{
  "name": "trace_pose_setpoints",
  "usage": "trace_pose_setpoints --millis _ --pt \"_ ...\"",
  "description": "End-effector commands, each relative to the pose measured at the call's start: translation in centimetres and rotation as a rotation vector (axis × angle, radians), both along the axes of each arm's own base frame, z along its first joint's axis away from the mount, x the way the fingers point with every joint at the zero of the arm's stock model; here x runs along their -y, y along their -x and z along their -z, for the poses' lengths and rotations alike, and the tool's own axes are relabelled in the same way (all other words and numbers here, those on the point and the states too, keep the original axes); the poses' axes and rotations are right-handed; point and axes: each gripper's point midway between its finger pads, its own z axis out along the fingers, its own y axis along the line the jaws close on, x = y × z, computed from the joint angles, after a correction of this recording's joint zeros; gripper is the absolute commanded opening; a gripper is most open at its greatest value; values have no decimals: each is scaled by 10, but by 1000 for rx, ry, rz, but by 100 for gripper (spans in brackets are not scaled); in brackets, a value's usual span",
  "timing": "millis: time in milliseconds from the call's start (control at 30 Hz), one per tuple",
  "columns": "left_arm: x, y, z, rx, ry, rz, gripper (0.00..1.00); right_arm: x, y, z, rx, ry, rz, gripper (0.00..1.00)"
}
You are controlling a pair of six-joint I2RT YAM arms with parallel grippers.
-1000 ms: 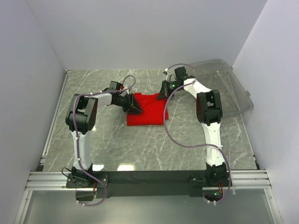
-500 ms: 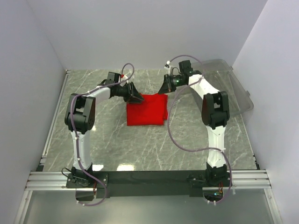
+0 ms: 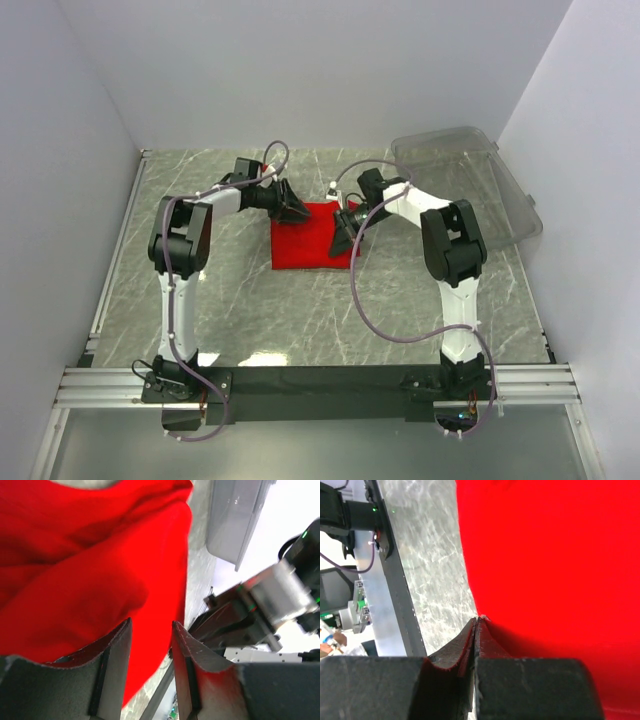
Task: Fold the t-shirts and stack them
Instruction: Fold the tshirt
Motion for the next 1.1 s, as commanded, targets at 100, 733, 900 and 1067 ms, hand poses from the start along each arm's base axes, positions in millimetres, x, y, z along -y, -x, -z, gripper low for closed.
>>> trace_pose_setpoints --millis 100,733,900,1067 --pt "-16 -31 -5 36 40 -70 42 8 3 6 25 56 43 0" --pt "-60 -65 28 -11 -40 -197 44 18 3 40 -38 176 96 0" --pt "-68 -79 -8 96 2 -233 50 20 15 35 -18 176 45 0" --pt "-79 -84 -55 246 -48 -230 56 18 10 -4 92 118 6 0"
